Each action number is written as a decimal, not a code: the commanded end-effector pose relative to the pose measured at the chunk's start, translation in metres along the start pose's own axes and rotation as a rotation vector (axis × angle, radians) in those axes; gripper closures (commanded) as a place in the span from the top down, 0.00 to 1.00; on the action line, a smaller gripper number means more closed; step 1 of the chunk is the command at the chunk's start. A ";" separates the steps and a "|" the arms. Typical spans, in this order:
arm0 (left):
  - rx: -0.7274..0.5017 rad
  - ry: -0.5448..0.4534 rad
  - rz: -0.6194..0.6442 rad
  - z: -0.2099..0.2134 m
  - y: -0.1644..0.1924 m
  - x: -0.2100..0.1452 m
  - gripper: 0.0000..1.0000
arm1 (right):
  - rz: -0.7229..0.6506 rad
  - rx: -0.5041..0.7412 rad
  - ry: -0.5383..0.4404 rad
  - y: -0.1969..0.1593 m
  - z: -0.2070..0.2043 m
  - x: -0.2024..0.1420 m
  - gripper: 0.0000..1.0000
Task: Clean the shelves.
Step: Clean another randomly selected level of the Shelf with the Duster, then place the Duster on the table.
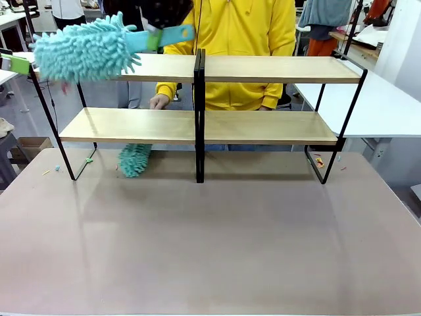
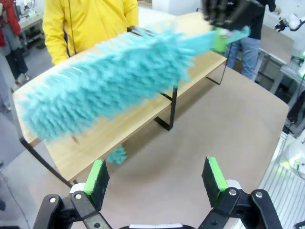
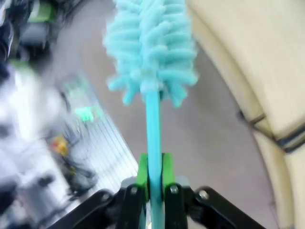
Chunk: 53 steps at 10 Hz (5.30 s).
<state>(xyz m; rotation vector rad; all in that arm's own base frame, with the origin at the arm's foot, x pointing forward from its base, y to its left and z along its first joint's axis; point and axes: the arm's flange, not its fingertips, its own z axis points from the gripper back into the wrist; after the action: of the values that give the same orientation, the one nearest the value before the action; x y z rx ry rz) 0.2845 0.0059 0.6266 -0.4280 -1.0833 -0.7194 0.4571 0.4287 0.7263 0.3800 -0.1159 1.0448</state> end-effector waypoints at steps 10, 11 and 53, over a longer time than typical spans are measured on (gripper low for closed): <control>0.003 -0.003 -0.002 -0.001 0.000 0.000 1.00 | -0.182 0.026 -0.482 0.005 0.090 -0.125 0.13; 0.003 -0.003 -0.002 -0.001 0.000 0.000 1.00 | -0.268 -0.038 -0.552 0.014 0.106 -0.166 0.13; -0.522 0.268 0.387 -0.081 -0.014 -0.028 1.00 | -0.156 0.655 -0.246 -0.062 0.030 -0.512 0.13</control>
<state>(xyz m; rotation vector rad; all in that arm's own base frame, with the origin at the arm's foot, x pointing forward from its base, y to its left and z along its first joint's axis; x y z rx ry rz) 0.2991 -0.0470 0.5956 -0.8134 -0.8071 -0.7664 0.2465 -0.0511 0.6221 1.1920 -0.2382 0.4837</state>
